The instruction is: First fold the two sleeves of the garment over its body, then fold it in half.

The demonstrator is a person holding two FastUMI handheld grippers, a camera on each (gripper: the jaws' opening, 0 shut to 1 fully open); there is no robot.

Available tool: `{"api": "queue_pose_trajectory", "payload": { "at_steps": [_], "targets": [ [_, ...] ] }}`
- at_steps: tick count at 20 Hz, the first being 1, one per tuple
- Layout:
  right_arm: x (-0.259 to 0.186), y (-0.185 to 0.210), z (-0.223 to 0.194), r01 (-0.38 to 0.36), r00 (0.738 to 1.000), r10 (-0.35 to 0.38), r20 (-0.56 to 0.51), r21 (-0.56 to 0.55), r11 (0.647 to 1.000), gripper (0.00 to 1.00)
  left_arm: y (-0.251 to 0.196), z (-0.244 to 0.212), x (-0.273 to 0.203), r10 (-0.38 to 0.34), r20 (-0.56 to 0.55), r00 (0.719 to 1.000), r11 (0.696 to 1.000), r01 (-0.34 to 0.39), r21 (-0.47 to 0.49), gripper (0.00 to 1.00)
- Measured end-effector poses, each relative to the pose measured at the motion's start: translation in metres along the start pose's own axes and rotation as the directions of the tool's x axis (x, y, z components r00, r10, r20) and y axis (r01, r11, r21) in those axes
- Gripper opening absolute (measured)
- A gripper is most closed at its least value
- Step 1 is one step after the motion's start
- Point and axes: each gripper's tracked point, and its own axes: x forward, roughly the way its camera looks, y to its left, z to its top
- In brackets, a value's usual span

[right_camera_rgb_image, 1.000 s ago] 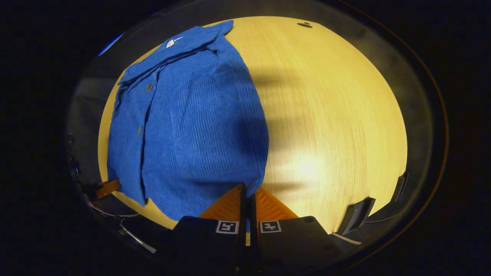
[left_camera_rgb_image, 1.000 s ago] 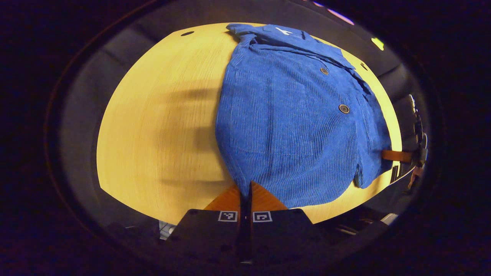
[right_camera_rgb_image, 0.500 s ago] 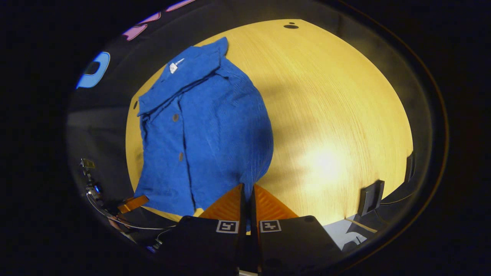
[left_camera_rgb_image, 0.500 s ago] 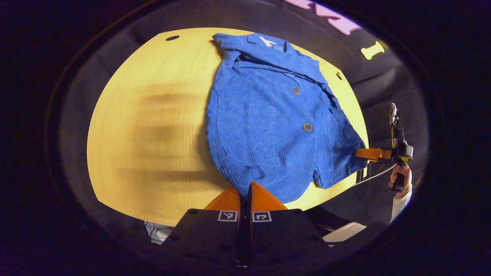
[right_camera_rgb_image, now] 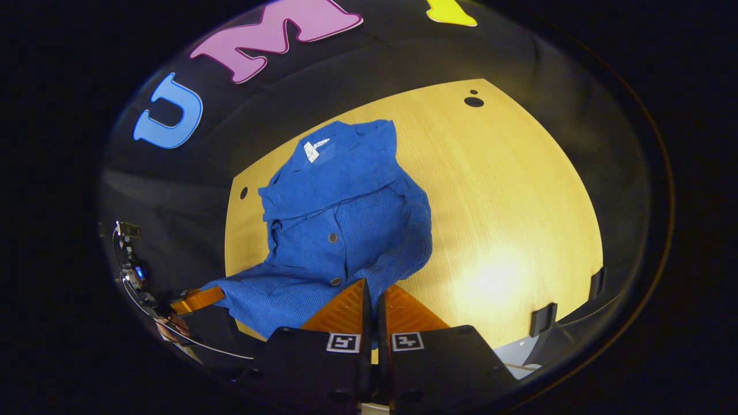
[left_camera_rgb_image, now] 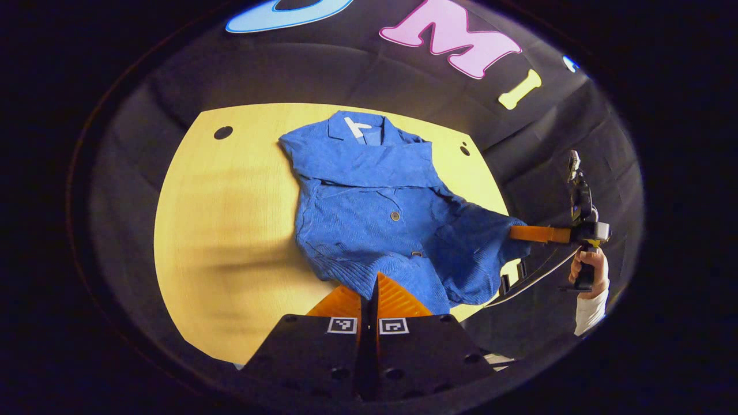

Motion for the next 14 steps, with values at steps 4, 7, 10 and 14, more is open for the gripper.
{"api": "queue_pose_trajectory", "payload": {
  "at_steps": [4, 7, 10, 14],
  "targets": [
    [0.008, -0.004, 0.079, 0.062, 0.997, -0.061, 0.05, -0.024, 0.998, 0.06, 0.017, 0.051, -0.004, 0.045, 0.009, 0.999, 0.999, -0.044, -0.02, 0.0],
    [0.036, -0.005, 0.135, 0.081, 0.994, -0.079, 0.069, -0.029, 0.996, 0.06, 0.029, 0.108, 0.005, 0.041, 0.052, 0.998, 0.99, -0.033, -0.134, 0.0],
    [0.081, 0.006, 0.188, 0.02, 0.996, -0.019, 0.086, -0.003, 1.0, 0.06, 0.071, 0.155, 0.035, 0.136, 0.078, 0.988, 0.985, -0.126, -0.119, 0.0],
    [0.159, 0.016, 0.231, -0.087, 0.993, 0.08, 0.085, 0.078, 0.993, 0.05, 0.106, 0.186, 0.097, 0.18, 0.034, 0.983, 0.957, -0.167, -0.239, 0.0]
  ]
}}
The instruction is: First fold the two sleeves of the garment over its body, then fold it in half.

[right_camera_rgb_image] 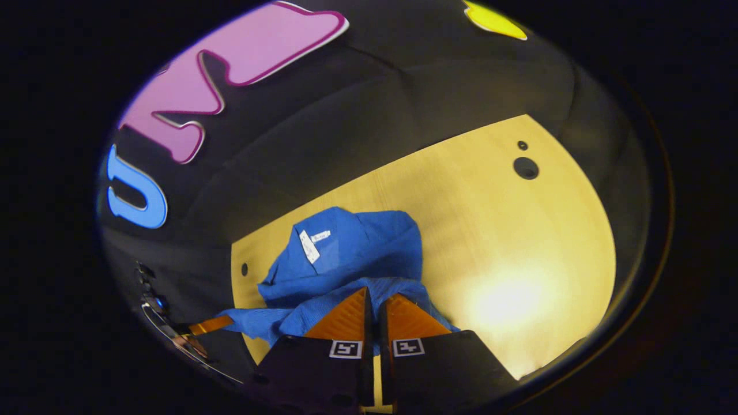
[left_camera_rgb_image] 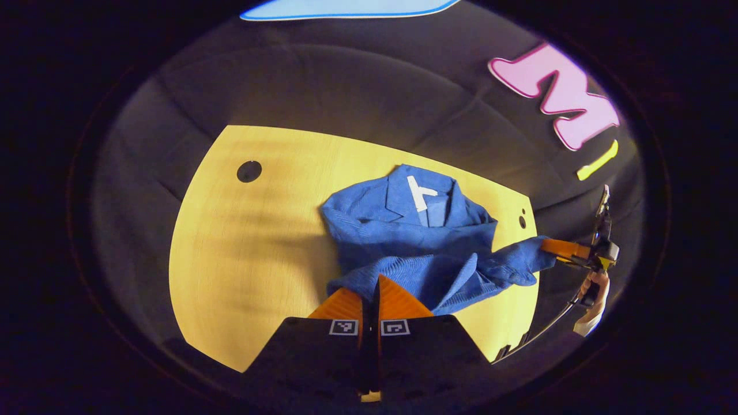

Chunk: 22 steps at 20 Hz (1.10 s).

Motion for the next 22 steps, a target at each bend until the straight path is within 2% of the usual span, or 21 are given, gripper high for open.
{"api": "queue_pose_trajectory", "payload": {
  "at_steps": [2, 4, 6, 8, 9, 10, 11, 12, 13, 14, 15, 16, 18, 20, 21, 22],
  "targets": [
    [0.031, 0.004, 0.013, -0.047, 0.998, 0.047, 0.03, 0.022, 0.999, 0.05, 0.007, 0.015, 0.024, -0.002, 0.027, 1.0, 0.999, 0.004, -0.044, 0.0],
    [0.045, 0.023, 0.033, -0.142, 0.987, 0.133, 0.088, 0.095, 0.985, 0.05, 0.014, 0.032, 0.044, -0.008, 0.072, 0.997, 0.989, 0.018, -0.145, 0.0],
    [0.057, 0.029, 0.052, -0.187, 0.978, 0.17, 0.122, 0.154, 0.97, 0.05, 0.018, 0.047, 0.057, -0.008, 0.125, 0.992, 0.977, 0.034, -0.212, 0.0],
    [0.073, 0.024, 0.059, -0.199, 0.974, 0.174, 0.144, 0.184, 0.963, 0.05, 0.025, 0.053, 0.066, 0.031, 0.14, 0.99, 0.983, -0.004, -0.184, 0.0],
    [0.083, 0.018, 0.061, -0.183, 0.976, 0.156, 0.152, 0.189, 0.965, 0.05, 0.021, 0.057, 0.066, 0.023, 0.155, 0.988, 0.985, 0.004, -0.172, 0.0],
    [0.091, 0.015, 0.062, -0.182, 0.976, 0.153, 0.154, 0.198, 0.963, 0.05, 0.014, 0.062, 0.074, 0.02, 0.166, 0.986, 0.986, 0.008, -0.168, 0.03],
    [0.095, 0.017, 0.062, -0.192, 0.974, 0.161, 0.159, 0.2, 0.961, 0.07, 0.01, 0.068, 0.073, 0.034, 0.2, 0.979, 0.985, 0.001, -0.172, 0.28],
    [0.1, 0.017, 0.064, -0.195, 0.972, 0.162, 0.168, 0.198, 0.961, 0.21, 0.012, 0.077, 0.072, 0.062, 0.236, 0.97, 0.984, -0.02, -0.179, 0.53],
    [0.097, 0.016, 0.067, -0.199, 0.969, 0.164, 0.183, 0.193, 0.961, 0.23, 0.014, 0.083, 0.076, 0.086, 0.257, 0.963, 0.983, -0.04, -0.18, 0.78],
    [0.095, 0.019, 0.072, -0.214, 0.964, 0.177, 0.2, 0.186, 0.959, 0.38, 0.025, 0.083, 0.071, 0.139, 0.268, 0.953, 0.98, -0.092, -0.178, 0.81],
    [0.09, 0.023, 0.075, -0.23, 0.956, 0.19, 0.221, 0.171, 0.958, 0.39, 0.032, 0.082, 0.068, 0.18, 0.269, 0.946, 0.976, -0.137, -0.171, 0.82],
    [0.083, 0.024, 0.078, -0.231, 0.947, 0.191, 0.258, 0.136, 0.963, 0.58, 0.034, 0.083, 0.059, 0.207, 0.284, 0.936, 0.972, -0.164, -0.166, 0.83],
    [0.066, 0.023, 0.088, -0.226, 0.924, 0.2, 0.326, 0.046, 0.973, 0.97, 0.023, 0.095, 0.039, 0.202, 0.36, 0.911, 0.975, -0.154, -0.158, 0.84],
    [0.049, 0.025, 0.085, -0.204, 0.913, 0.201, 0.354, -0.029, 0.979, 0.97, 0.005, 0.099, 0.02, 0.164, 0.428, 0.889, 0.984, -0.117, -0.134, 0.83],
    [0.042, 0.027, 0.081, -0.192, 0.912, 0.2, 0.359, -0.06, 0.98, 0.97, -0.002, 0.097, 0.008, 0.162, 0.455, 0.876, 0.986, -0.129, -0.104, 0.83],
    [0.032, 0.028, 0.075, -0.179, 0.911, 0.203, 0.358, -0.097, 0.979, 0.97, -0.004, 0.092, -0.003, 0.181, 0.488, 0.854, 0.983, -0.171, -0.066, 0.84]
  ]
}}
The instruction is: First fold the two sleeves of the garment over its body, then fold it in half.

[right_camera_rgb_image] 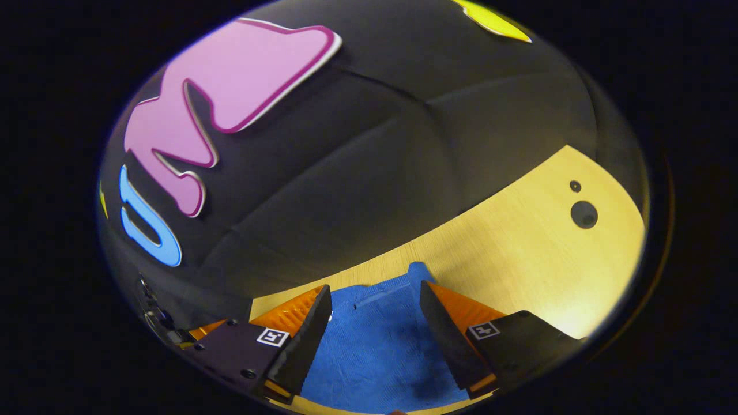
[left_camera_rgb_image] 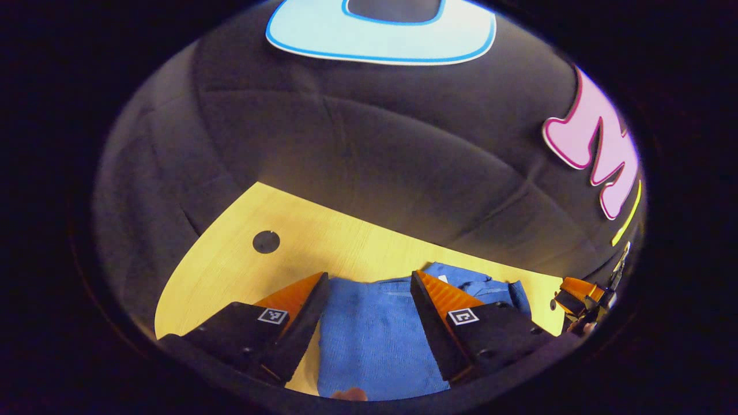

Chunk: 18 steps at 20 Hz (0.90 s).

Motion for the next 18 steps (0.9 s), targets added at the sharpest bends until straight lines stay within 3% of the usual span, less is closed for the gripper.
{"api": "queue_pose_trajectory", "payload": {
  "at_steps": [4, 10, 13, 15, 18],
  "targets": [
    [-0.055, 0.031, -0.005, -0.004, 0.998, 0.015, 0.053, -0.212, 0.977, 0.97, -0.017, -0.005, -0.056, 0.011, 0.118, 0.993, 0.979, -0.034, 0.2, 0.83],
    [-0.171, 0.099, -0.013, 0.058, 0.97, 0.06, 0.237, -0.46, 0.886, 0.97, -0.051, -0.037, -0.161, -0.068, 0.23, 0.971, 0.956, -0.003, 0.294, 0.83],
    [-0.24, 0.123, -0.034, 0.089, 0.95, 0.07, 0.303, -0.481, 0.872, 0.97, -0.058, -0.051, -0.233, -0.111, 0.304, 0.946, 0.943, 0.004, 0.333, 0.83],
    [-0.283, 0.143, -0.043, 0.083, 0.933, 0.097, 0.347, -0.47, 0.879, 0.97, -0.061, -0.054, -0.275, -0.139, 0.375, 0.917, 0.934, -0.005, 0.358, 0.83],
    [-0.348, 0.164, -0.058, 0.107, 0.901, 0.127, 0.414, -0.498, 0.861, 0.97, -0.071, -0.066, -0.33, -0.199, 0.442, 0.875, 0.928, 0.023, 0.371, 0.82]
  ]
}}
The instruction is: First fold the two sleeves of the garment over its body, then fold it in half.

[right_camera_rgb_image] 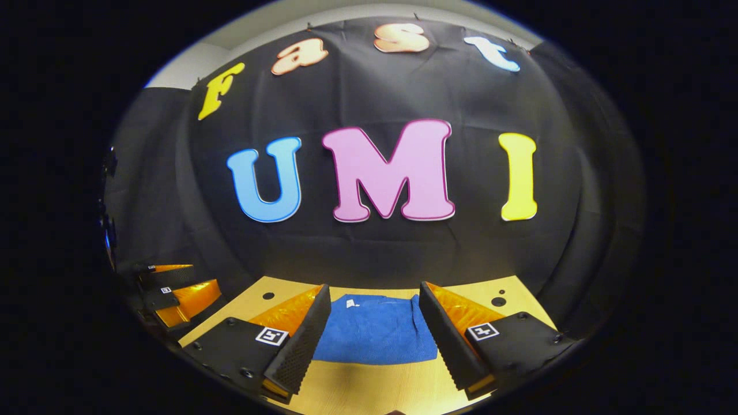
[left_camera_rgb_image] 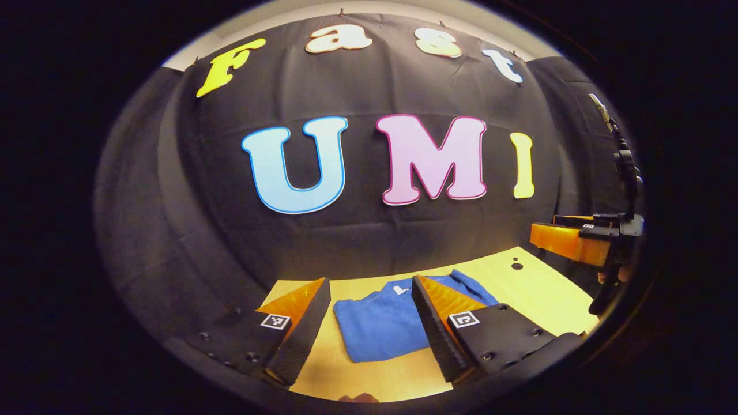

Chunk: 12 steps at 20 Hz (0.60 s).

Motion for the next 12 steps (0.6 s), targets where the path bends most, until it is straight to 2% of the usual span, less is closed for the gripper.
{"api": "queue_pose_trajectory", "payload": {
  "at_steps": [4, 8, 9, 10, 12],
  "targets": [
    [-0.073, 0.011, 0.023, 0.031, 0.997, -0.033, 0.075, 0.035, 0.999, 0.96, -0.01, 0.015, -0.053, -0.023, 0.132, 0.991, 0.998, 0.03, -0.049, 0.81],
    [-0.121, 0.007, 0.039, 0.082, 0.984, -0.076, 0.162, -0.035, 0.996, 0.96, -0.005, 0.005, -0.097, 0.011, 0.153, 0.988, 0.999, -0.005, -0.041, 0.8],
    [-0.131, 0.012, 0.043, 0.081, 0.981, -0.071, 0.179, -0.054, 0.995, 0.87, -0.004, 0.008, -0.107, 0.024, 0.165, 0.986, 0.999, -0.018, -0.036, 0.8],
    [-0.141, 0.019, 0.045, 0.07, 0.98, -0.058, 0.193, -0.058, 0.996, 0.96, -0.004, 0.009, -0.116, 0.033, 0.172, 0.985, 0.999, -0.027, -0.038, 0.8],
    [-0.156, 0.029, 0.051, 0.058, 0.974, -0.043, 0.221, -0.062, 0.996, 0.96, -0.008, 0.02, -0.134, 0.042, 0.197, 0.979, 0.998, -0.03, -0.059, 0.8]
  ]
}}
